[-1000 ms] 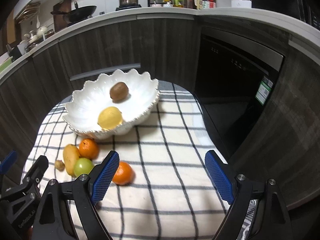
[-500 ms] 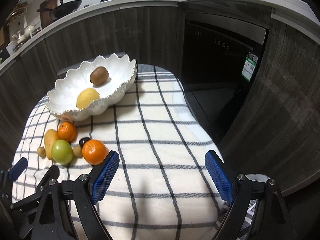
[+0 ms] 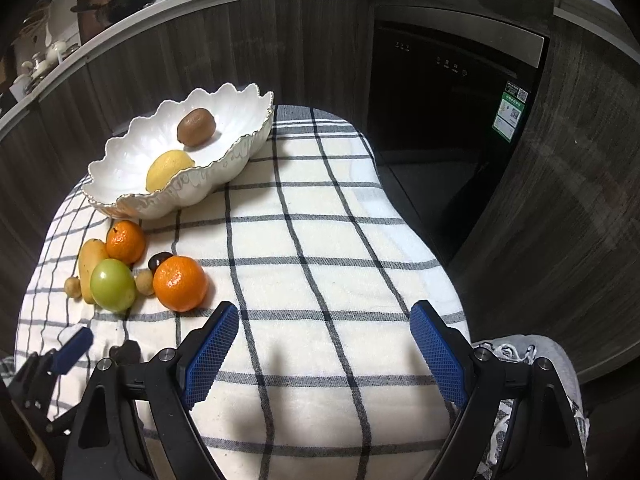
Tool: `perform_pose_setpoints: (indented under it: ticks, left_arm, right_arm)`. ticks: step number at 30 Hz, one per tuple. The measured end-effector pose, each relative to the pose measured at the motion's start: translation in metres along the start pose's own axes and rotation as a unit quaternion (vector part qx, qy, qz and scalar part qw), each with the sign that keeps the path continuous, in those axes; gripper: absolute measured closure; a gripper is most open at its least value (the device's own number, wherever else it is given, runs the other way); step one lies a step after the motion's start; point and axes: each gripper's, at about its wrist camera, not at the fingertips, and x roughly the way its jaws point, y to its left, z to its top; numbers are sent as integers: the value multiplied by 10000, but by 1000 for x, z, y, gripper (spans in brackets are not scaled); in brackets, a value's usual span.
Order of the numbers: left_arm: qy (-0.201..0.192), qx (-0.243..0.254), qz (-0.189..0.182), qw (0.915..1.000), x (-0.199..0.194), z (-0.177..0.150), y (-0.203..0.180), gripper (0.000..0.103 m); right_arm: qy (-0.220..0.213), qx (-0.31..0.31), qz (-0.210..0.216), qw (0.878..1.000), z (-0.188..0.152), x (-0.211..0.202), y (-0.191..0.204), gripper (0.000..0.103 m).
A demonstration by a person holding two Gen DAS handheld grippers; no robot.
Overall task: Organize fruits
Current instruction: 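Move both grippers back toward the remaining fruits, then grasp the dark cherry with the left gripper while the right gripper grasps a mandarin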
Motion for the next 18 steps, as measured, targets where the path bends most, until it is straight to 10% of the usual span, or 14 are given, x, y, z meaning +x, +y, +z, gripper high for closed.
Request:
perform_pose_setpoints:
  ticks: [18]
  left_arm:
    - [-92, 35, -41, 9999, -8, 4, 6, 75]
  right_arm:
    - [2, -69, 95, 9999, 3, 1, 8, 15]
